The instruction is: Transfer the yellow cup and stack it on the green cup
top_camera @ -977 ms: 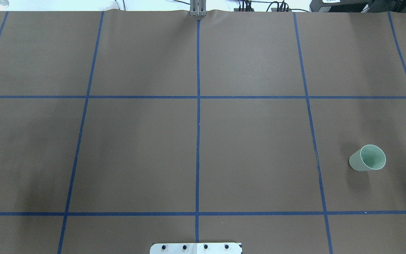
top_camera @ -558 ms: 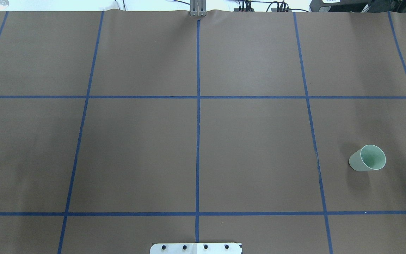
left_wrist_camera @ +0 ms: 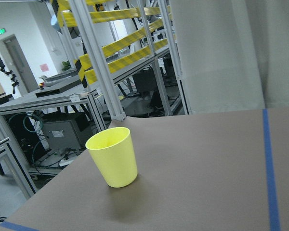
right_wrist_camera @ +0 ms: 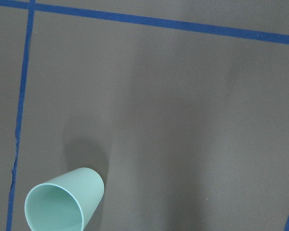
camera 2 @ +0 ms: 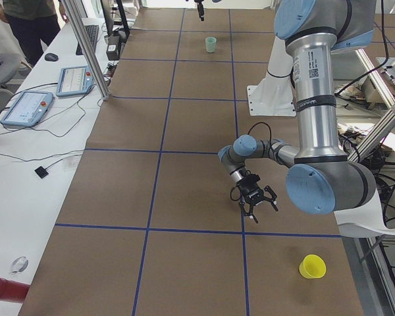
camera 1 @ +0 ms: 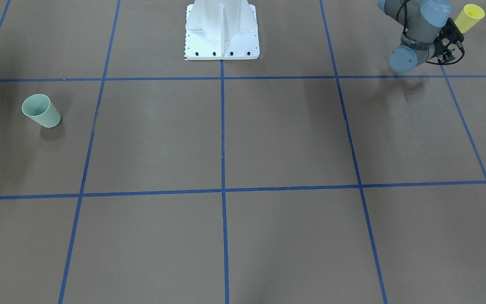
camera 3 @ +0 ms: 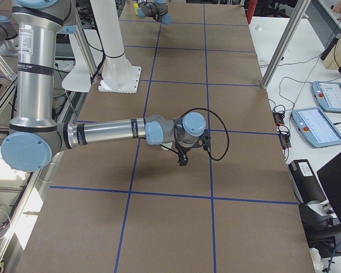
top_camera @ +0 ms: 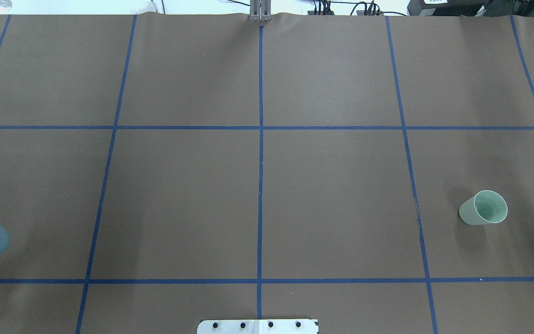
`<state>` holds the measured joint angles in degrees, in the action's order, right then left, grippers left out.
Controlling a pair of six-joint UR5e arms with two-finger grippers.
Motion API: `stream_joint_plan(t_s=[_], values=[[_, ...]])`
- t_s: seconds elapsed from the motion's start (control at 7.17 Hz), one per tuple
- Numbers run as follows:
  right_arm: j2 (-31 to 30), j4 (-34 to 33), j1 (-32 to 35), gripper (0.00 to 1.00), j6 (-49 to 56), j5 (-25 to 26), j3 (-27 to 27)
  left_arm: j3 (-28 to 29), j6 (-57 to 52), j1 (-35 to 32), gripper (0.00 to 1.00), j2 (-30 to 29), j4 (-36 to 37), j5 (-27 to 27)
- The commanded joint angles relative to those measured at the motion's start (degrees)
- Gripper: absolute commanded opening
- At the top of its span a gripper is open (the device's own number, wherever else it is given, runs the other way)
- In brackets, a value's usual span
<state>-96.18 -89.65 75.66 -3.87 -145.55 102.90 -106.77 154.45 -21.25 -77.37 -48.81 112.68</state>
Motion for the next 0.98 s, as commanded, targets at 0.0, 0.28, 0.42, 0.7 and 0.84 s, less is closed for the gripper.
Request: stream_joint_plan(t_s=[0.0,0.28,0.42,0.7,0.84], values=[[0.02,0.00,-0.43,1.00,0.00,0.00,-0.34,3.66,2.95,3.23,0.98,3.25,-5.12,4.47],[-0.06,0.00,-1.22,1.00,0.00,-0.09,-0.34,5.52,3.14,5.07,0.98,8.09,-11.39,5.97],[-0.06,0.00,-1.83,1.00,-0.09,-0.09,-0.34,7.78,3.14,5.51,0.98,8.46,-14.27,6.41],[-0.06,0.09,-2.36,1.00,-0.09,-0.26,-0.25,10.96,4.53,6.83,0.98,8.72,-18.67,9.75],[0.02,0.09,-2.54,1.00,-0.09,-0.26,-0.25,12.19,5.06,7.88,0.98,8.81,-20.17,11.32]])
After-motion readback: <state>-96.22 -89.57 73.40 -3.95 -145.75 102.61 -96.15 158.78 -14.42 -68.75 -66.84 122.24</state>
